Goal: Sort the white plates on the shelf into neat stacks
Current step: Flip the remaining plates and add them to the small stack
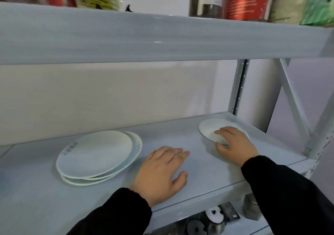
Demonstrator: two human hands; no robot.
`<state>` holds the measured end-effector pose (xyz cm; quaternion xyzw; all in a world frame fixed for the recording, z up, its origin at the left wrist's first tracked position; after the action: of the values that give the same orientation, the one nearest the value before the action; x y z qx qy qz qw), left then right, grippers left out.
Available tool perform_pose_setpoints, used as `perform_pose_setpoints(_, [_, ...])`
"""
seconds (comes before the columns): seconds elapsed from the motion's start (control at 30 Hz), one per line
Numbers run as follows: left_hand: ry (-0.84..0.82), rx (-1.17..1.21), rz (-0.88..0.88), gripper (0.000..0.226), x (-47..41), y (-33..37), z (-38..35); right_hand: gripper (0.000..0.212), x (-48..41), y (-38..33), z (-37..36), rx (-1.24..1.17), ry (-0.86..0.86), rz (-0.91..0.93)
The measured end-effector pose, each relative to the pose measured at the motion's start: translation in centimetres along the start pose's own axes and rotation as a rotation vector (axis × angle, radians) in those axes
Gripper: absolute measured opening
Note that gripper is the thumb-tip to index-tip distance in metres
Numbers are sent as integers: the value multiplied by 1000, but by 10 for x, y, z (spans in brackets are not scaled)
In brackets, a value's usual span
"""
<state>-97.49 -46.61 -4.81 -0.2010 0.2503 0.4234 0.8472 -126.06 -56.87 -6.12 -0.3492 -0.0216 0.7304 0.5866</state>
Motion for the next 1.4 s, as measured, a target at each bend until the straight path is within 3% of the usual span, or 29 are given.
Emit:
perform_pose_setpoints(0.27, [-59,8,108,52,-41,25,-33,72,-15,69,19,38,-111,-251])
perform_pose_setpoints(0.47, [-113,-22,205,56,-52,16,-46,58,-15,70,18,-71,-191,-275])
perform_pose_setpoints(0.7, [-152,-12,269,59,-46,12,-43,68,-9,58,20,-88,-239,-268])
perform_pose_setpoints(0.87, [-150,63,309,66,-43,14,-34,69,12,33,27,-135,-359,-203])
perform_pose_setpoints(1.0, [-122,203,418,66,-39,9,-27,73,49,-2,33,-168,-510,-42])
perform_pose_setpoints(1.2, [-146,315,488,66,-33,3,-33,97,83,-25,41,-194,-635,79])
perform_pose_setpoints(1.3, [-156,307,485,66,-32,1,-35,112,88,-26,36,-107,-628,136])
perform_pose_setpoints(1.4, [-174,312,481,69,-32,2,-35,104,89,-27,34,-101,-558,165])
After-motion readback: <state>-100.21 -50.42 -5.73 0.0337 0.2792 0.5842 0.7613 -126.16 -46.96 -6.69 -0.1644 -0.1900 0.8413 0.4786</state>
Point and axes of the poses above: each hand's wrist, its own x-axis away from the middle knuckle, its own z-axis out of the back of the hand, y = z × x, the point moved 4 cm from there along -x, towards the middle knuckle, and after that the axes turned 14 degrees about -x, right-handed, at the moved point
